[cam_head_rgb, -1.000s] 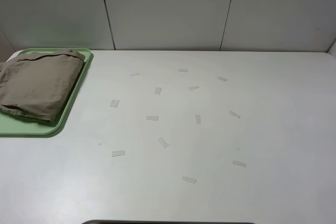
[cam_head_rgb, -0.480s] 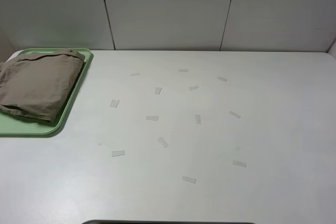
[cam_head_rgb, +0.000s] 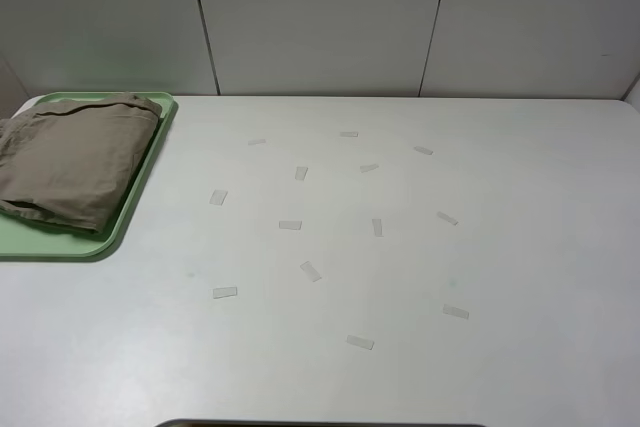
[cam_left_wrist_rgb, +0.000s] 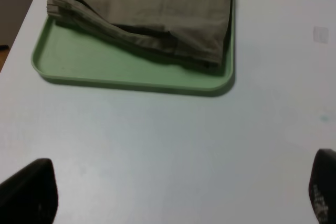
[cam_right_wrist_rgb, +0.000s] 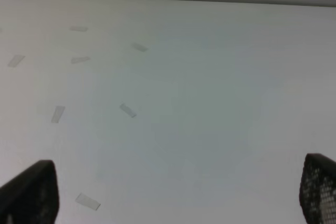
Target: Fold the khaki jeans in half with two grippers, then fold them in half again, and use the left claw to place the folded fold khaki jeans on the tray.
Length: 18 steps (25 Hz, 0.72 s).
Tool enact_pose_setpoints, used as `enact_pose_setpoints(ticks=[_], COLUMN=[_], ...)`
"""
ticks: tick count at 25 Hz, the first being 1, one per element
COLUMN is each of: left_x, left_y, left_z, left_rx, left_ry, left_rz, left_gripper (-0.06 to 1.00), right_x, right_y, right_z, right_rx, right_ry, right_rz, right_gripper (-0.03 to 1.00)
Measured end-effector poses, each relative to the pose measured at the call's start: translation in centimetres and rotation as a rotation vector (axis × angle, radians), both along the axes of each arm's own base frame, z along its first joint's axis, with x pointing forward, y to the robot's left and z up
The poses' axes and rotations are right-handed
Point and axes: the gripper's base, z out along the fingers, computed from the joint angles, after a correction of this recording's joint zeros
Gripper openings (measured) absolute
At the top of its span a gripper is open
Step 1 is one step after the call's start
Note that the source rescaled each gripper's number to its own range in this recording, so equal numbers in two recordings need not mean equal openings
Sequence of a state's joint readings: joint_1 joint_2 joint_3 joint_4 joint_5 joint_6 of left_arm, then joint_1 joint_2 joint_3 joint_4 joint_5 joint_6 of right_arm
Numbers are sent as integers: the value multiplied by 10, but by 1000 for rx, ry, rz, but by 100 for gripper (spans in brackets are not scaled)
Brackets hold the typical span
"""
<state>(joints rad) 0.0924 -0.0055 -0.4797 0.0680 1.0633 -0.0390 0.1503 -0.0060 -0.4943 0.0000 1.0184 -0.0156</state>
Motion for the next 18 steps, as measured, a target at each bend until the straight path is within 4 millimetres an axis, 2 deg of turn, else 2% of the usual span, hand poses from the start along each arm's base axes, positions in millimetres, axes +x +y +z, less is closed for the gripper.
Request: enact_pose_setpoints(ticks=[18], left_x=[0], left_y=[1], left_z=[0], left_rx=[0], left_ry=[0], left_rz=[-125], left_gripper=[100], right_x=[0], right_y=[0], right_z=[0], right_rx=[0], right_ry=[0], right_rz=[0], right_gripper=[100])
